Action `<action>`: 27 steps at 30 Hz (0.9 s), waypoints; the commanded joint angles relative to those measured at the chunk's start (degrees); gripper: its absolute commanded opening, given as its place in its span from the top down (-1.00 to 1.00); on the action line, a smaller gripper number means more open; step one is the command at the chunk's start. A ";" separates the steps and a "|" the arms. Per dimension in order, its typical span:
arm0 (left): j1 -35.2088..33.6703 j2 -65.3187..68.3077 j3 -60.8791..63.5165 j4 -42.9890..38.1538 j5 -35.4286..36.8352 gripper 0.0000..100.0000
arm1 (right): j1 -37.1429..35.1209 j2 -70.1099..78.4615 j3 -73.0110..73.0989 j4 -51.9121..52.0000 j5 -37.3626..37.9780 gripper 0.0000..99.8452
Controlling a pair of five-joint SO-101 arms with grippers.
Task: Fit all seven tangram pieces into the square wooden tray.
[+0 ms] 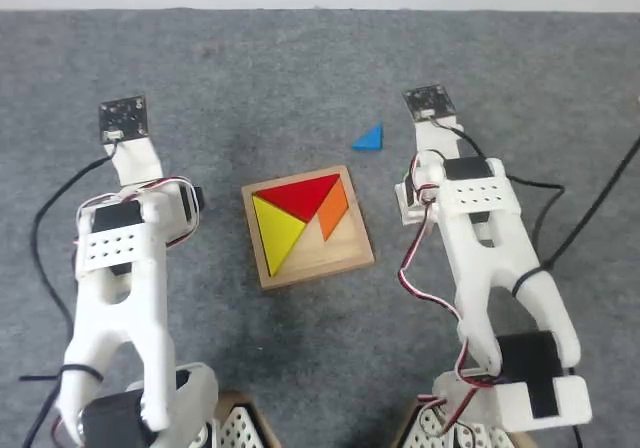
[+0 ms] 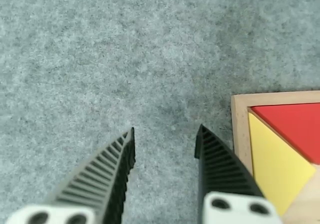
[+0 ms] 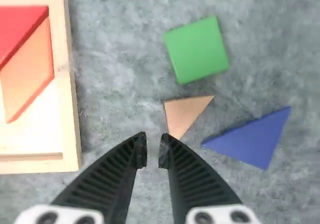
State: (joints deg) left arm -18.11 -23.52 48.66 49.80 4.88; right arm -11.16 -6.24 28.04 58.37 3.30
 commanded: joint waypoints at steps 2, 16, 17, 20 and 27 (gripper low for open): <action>0.26 -0.53 -0.31 -0.26 0.18 0.60 | 0.48 -1.89 -0.44 -0.84 -6.77 0.81; 0.26 -0.53 -0.31 -0.26 0.18 0.60 | -0.48 19.91 -10.73 -4.26 -19.16 0.49; 0.26 -0.53 -0.31 -0.26 0.18 0.60 | -0.40 21.14 -11.87 -4.26 -19.16 0.53; 0.26 -0.53 -0.31 -0.26 0.18 0.60 | -0.40 23.87 -14.42 -4.18 -19.25 0.69; 0.26 -0.53 -0.31 -0.26 0.18 0.60 | -0.48 24.66 -15.03 -1.80 -28.04 0.76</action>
State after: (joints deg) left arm -18.11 -23.52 48.66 49.80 4.88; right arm -10.99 18.29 15.03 54.95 -20.35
